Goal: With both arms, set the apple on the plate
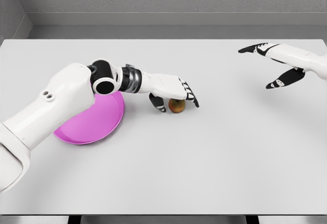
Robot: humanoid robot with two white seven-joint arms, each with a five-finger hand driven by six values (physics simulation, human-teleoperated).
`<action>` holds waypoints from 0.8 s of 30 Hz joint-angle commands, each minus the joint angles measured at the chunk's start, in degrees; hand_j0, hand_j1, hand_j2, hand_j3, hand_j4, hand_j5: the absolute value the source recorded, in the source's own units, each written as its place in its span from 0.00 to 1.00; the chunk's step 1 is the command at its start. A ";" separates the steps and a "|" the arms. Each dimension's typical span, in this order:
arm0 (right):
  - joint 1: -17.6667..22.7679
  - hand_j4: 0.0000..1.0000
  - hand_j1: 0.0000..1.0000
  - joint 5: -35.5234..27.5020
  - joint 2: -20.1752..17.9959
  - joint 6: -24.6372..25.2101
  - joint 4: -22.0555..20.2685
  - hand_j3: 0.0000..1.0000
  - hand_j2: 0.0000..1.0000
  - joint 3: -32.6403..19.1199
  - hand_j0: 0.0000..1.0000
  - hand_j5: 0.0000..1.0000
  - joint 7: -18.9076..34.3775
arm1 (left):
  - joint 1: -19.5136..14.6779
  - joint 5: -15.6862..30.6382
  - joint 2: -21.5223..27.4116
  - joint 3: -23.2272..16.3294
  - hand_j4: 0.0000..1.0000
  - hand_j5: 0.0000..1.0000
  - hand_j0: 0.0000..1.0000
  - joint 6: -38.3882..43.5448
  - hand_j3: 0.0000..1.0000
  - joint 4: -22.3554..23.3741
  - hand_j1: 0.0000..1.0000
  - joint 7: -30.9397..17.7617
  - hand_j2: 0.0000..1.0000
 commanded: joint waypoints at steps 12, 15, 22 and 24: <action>0.44 1.00 1.00 -0.41 -0.86 0.16 -0.02 1.00 1.00 -0.09 1.00 1.00 -0.02 | 0.00 -1.21 -0.64 -0.71 0.85 0.85 0.85 0.13 0.85 1.37 0.85 0.02 0.85; 0.44 1.00 1.00 -0.41 -0.86 0.16 -0.02 1.00 1.00 -0.09 1.00 1.00 -0.02 | 0.00 -1.30 -0.64 -0.72 0.81 0.81 0.81 0.13 0.81 1.37 0.81 0.02 0.81; 0.35 1.00 1.00 -0.41 -0.95 0.16 -0.02 1.00 1.00 -0.09 1.00 1.00 -0.02 | -0.09 -1.30 -0.64 -0.72 0.75 0.75 0.75 0.13 0.75 1.37 0.75 0.02 0.75; 0.44 1.00 1.00 -0.41 -0.95 0.16 -0.02 1.00 1.00 -0.09 1.00 1.00 -0.02 | -0.09 -1.30 -0.64 -0.80 0.73 0.73 0.73 0.13 0.73 1.37 0.73 0.02 0.73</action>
